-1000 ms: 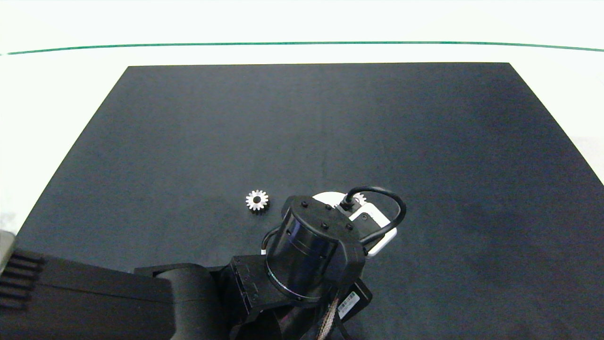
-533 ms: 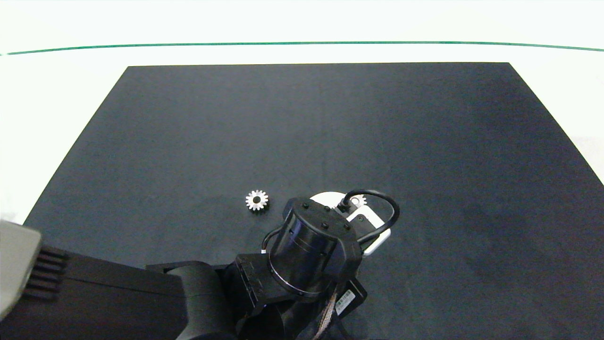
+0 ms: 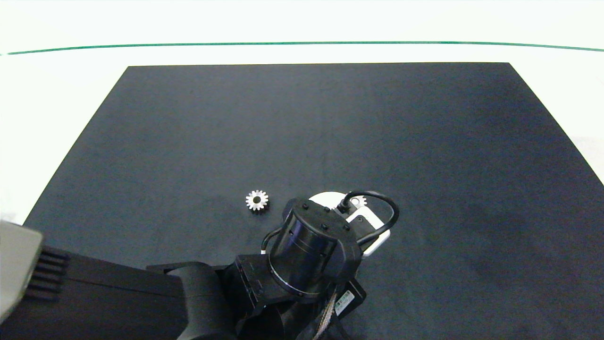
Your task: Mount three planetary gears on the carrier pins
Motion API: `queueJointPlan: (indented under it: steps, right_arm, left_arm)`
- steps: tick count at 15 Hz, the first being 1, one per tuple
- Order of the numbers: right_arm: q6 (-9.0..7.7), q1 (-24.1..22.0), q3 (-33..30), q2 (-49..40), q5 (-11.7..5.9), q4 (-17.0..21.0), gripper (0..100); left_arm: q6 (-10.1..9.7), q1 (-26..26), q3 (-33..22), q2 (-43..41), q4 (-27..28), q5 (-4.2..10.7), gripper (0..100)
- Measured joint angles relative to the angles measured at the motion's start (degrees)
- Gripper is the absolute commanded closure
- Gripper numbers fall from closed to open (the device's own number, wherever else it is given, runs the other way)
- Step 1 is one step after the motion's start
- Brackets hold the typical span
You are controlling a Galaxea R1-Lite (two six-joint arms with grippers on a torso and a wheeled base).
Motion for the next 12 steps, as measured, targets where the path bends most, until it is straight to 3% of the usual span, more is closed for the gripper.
queueJointPlan:
  steps: [1,12]
  right_arm:
    - [-0.05,-0.05,0.00,0.00,0.00,0.00,0]
    - [-0.02,0.00,0.00,-0.27,-0.02,0.00,0]
  left_arm:
    - [0.00,-0.02,0.00,0.01,-0.02,0.00,0]
    - [-0.05,-0.33,0.15,-0.96,0.24,-0.02,0]
